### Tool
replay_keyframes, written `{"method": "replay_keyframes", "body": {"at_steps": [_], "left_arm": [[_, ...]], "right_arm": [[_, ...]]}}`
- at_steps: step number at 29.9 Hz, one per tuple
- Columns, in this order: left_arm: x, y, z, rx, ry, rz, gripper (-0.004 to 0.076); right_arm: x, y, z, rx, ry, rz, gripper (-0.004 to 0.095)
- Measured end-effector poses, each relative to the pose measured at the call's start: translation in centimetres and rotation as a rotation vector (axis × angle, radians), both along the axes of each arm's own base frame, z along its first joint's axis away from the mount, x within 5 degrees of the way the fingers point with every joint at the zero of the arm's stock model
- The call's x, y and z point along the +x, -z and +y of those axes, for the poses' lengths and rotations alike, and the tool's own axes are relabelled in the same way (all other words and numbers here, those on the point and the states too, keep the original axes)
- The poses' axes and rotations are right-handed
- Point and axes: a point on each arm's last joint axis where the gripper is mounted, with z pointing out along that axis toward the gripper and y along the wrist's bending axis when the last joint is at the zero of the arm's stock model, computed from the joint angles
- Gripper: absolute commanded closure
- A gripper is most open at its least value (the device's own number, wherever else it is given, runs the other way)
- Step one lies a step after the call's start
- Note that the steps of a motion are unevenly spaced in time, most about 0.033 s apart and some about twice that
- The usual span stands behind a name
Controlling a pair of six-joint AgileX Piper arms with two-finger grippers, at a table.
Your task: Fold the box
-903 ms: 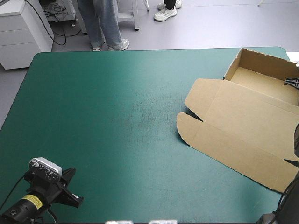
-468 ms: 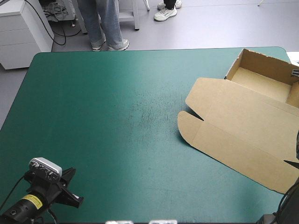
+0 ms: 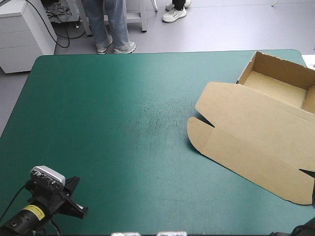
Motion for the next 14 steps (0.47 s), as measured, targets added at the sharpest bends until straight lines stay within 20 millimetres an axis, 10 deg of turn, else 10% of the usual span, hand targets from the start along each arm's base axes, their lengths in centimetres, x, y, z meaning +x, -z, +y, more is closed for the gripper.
{"method": "replay_keyframes", "body": {"at_steps": [5,14], "left_arm": [[0.0,0.0,0.0,0.0,0.0,0.0,0.0732],[0.0,0.0,0.0,-0.002,-0.001,0.0,0.0732]], "right_arm": [[-4.6,-3.7,5.4,-0.069,-0.15,-0.086,0.0924],[-12.4,-1.4,12.4,-0.023,-0.405,-0.05,0.092]]}}
